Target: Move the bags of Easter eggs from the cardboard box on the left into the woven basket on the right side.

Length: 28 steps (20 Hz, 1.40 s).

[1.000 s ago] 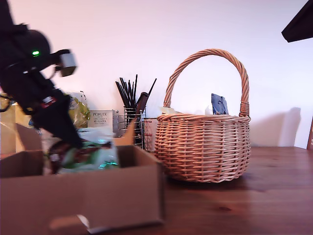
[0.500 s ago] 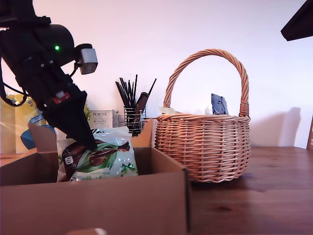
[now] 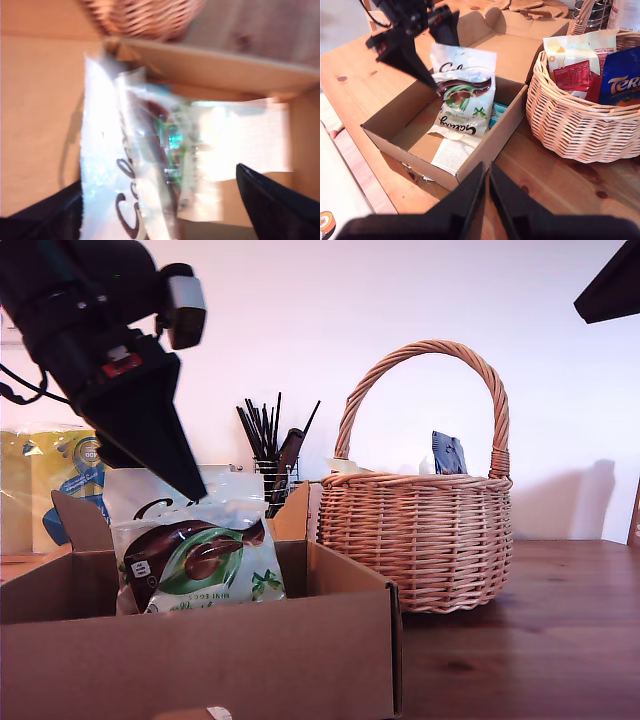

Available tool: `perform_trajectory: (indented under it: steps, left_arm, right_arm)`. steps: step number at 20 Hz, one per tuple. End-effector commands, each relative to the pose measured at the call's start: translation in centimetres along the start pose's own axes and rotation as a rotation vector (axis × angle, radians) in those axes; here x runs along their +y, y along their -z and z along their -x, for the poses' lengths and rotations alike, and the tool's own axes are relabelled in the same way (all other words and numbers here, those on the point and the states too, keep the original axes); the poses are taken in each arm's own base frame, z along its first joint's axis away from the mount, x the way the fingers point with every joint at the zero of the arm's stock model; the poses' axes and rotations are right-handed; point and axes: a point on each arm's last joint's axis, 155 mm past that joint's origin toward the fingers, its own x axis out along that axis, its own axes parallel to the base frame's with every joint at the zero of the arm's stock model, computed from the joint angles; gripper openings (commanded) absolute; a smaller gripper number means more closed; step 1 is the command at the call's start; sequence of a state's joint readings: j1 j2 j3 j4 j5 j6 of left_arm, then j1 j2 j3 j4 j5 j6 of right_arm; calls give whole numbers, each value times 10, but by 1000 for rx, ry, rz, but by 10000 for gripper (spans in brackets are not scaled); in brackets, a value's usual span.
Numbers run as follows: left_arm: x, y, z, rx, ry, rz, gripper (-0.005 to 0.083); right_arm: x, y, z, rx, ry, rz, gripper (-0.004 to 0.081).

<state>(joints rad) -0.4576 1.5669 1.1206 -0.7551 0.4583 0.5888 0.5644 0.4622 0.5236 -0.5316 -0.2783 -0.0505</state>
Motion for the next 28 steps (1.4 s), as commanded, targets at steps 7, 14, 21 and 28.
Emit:
perform_trajectory:
  steps: [7,14,21,28]
  left_arm:
    - [9,24,-36,128,-20,36,742]
    - [5,31,-62,166,11,59,742]
    - [4,45,-88,246,0,61,606]
    - [12,45,-81,241,-32,74,210]
  right_arm:
    - [3,-9,3,-26,-11,6,-12]
    - [4,-10,3,-27,-14,8,-12]
    - [3,-10,3,-27,-14,8,-12]
    - [3,-10,3,-29,-14,9,-12]
